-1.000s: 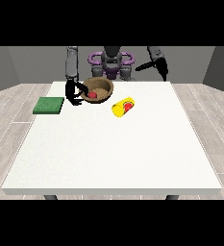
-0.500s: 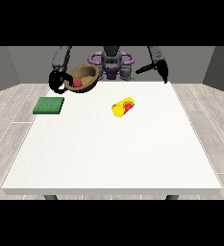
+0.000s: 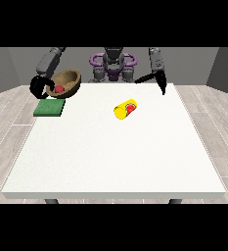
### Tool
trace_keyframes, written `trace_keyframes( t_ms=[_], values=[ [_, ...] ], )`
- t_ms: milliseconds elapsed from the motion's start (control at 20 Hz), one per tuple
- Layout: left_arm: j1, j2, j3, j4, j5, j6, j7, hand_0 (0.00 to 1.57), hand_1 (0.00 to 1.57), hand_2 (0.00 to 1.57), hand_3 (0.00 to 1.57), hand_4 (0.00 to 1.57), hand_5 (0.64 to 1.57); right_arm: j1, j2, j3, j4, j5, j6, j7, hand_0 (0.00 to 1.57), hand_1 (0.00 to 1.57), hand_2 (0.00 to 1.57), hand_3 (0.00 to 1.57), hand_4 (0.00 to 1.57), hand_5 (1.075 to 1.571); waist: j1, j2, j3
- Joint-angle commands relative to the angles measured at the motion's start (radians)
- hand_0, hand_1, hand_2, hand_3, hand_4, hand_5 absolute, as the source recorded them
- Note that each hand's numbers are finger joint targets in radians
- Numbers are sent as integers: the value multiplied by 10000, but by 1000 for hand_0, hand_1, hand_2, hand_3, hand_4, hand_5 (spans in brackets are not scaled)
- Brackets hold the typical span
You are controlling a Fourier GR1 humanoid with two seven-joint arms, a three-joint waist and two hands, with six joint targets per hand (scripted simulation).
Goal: Pick the cup and pour the ball into the bowl, then pick the bowl and place it on the pad
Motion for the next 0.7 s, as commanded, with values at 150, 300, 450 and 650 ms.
trace_keyframes(
  t_ms=[150, 300, 450, 650],
  values=[
    [-309, -668, -898, -1296, -651, 704, -174, 0, 0, 0, 0, 0, 1565, -299, -1693, -1147, 1270, -576, 1049, -1083, 1571, 1571, 1571, 1366, 1031, 1562, 758, 1764, 19],
    [-1076, -278, -502, -1253, -568, 798, -230, 0, 0, 0, 0, 0, 1564, -685, -2152, -1148, 1230, -566, 1608, -1481, 1571, 1571, 1571, 1344, 1006, 1567, 321, 2694, 14],
    [-641, -100, -539, -2358, -462, 627, 69, 0, 0, 0, 0, 0, 1563, -133, -2577, -1147, 1718, -178, 1779, -2646, 1571, 1571, 1571, 351, 1024, 1569, 634, 2986, 21],
    [36, -541, -1435, -3426, -984, 650, 1012, 0, 0, 0, 0, 0, 1563, -370, -2775, -1243, 2354, -90, 1605, -2871, 1571, 1571, 1571, 0, 1035, 1569, 630, 2638, 22]
  ],
)
